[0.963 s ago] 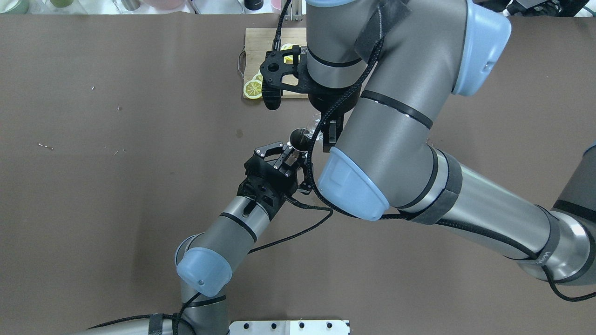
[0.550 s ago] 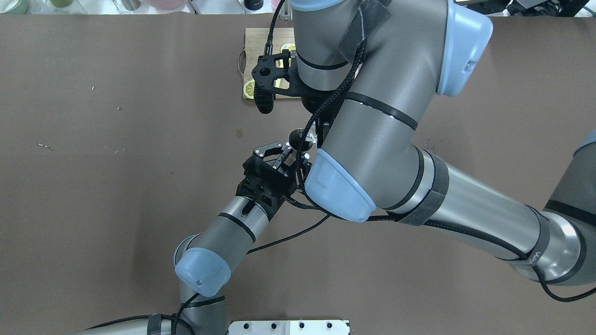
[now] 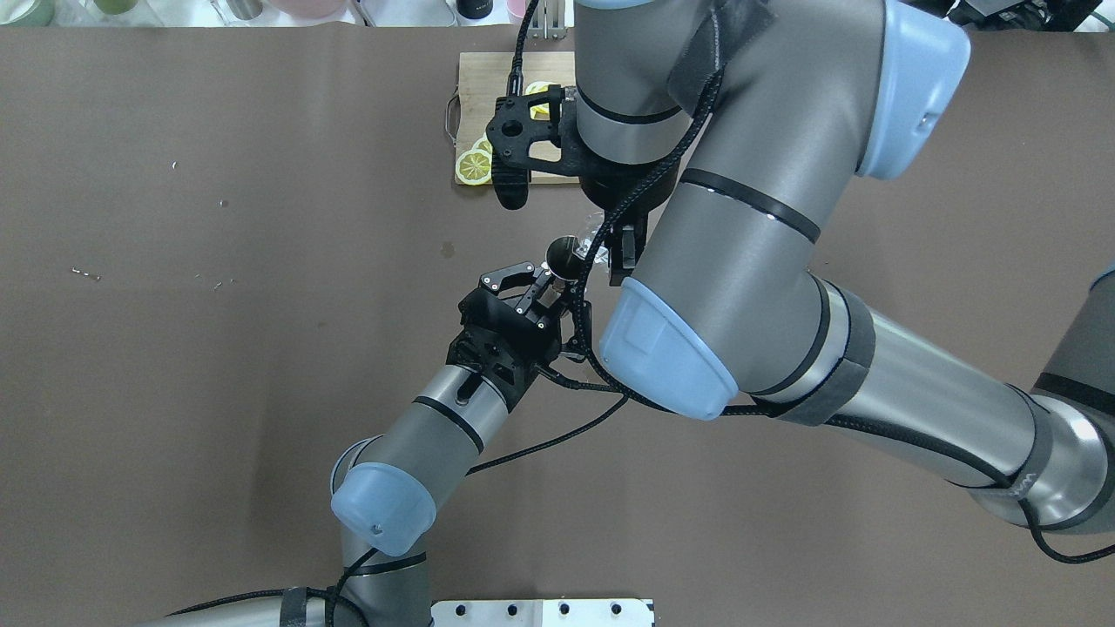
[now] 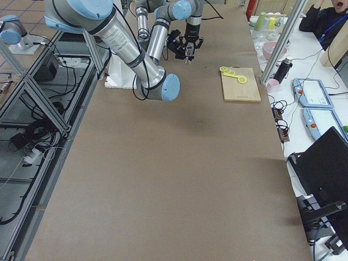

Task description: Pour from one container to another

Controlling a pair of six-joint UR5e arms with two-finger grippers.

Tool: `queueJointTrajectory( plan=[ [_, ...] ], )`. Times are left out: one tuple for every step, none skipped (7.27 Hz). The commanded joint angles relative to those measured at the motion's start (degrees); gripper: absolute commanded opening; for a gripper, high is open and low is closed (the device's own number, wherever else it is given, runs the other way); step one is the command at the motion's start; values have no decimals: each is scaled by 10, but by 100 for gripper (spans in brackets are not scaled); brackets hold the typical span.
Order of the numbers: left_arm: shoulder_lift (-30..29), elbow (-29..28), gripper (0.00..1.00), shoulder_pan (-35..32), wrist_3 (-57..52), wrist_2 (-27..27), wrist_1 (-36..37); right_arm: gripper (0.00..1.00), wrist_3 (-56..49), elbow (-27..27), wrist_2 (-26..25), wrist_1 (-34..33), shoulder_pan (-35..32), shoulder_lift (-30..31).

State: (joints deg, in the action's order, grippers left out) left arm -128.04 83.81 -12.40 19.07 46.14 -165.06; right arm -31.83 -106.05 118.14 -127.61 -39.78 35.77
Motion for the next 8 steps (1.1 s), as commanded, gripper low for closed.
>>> queueJointTrajectory(
  plan=[
    [1, 1, 0, 0, 0, -1, 1, 0, -1, -40, 19, 5, -12, 22],
    [1, 1, 0, 0, 0, -1, 1, 0, -1, -61, 27, 5, -17, 35],
    [1, 1, 0, 0, 0, -1, 1, 0, -1, -79, 37, 11, -26, 49],
    [1, 1, 0, 0, 0, -1, 1, 0, 0, -93, 49, 29, -40, 61],
    [1, 1, 0, 0, 0, -1, 1, 0, 0, -112, 65, 40, -53, 77],
    [1, 1, 0, 0, 0, 0, 1, 0, 0, -123, 81, 65, -68, 94],
    [2, 1, 0, 0, 1, 3, 2, 0, 0, -135, 88, 89, -72, 114],
    [16, 3, 0, -6, 1, 4, 1, 0, 2, -148, 90, 120, -76, 138]
  ],
)
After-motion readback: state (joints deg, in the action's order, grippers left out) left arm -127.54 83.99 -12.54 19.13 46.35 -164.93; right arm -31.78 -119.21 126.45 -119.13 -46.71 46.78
